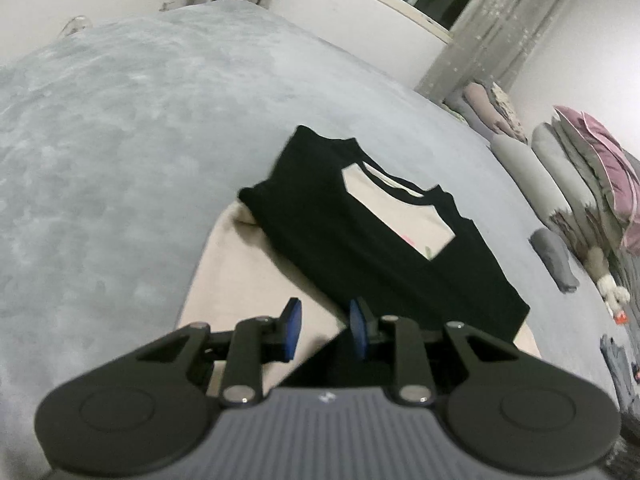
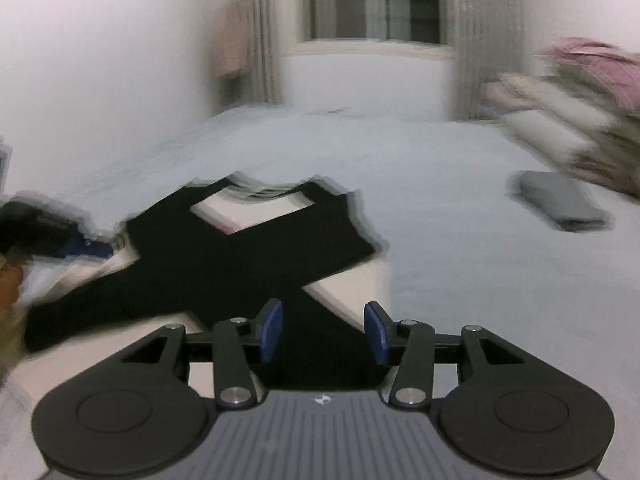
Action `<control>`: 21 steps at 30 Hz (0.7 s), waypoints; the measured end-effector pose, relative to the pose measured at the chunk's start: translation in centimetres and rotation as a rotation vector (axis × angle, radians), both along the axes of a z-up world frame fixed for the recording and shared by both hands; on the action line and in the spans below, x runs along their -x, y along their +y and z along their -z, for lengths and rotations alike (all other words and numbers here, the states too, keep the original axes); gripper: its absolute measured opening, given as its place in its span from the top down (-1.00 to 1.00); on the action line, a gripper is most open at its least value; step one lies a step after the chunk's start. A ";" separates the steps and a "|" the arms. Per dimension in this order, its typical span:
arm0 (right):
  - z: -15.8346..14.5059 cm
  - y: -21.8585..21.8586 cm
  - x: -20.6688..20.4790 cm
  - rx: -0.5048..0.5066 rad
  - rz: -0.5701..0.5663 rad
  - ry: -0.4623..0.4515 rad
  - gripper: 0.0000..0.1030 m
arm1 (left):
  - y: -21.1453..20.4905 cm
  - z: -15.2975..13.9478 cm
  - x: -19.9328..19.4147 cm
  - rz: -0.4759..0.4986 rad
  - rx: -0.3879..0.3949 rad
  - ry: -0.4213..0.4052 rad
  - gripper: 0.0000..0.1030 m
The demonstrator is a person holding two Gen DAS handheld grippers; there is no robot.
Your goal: Fold clothes
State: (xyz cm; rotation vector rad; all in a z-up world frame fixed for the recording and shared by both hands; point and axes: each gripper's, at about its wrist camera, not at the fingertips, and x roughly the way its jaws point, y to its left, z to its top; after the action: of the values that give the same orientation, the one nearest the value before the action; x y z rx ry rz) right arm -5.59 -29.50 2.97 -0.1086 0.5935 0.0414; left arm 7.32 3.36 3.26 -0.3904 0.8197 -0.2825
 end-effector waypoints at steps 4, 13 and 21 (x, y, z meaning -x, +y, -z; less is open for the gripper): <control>1.7 3.5 -0.8 0.141 -0.142 0.091 0.23 | 0.9 0.1 -0.2 -0.026 0.007 0.005 0.54; -0.8 3.4 1.8 0.115 -0.125 0.040 0.91 | 2.9 1.3 -1.1 -0.070 0.058 0.039 0.52; 1.7 6.4 2.1 0.219 -0.198 0.203 0.88 | 4.0 1.3 -1.6 -0.109 0.074 0.032 0.52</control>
State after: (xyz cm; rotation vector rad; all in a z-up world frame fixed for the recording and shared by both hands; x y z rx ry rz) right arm -7.67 -23.11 1.24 -0.3793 0.7876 0.1809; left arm 8.88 7.35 1.99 -0.5082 0.8182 -0.2058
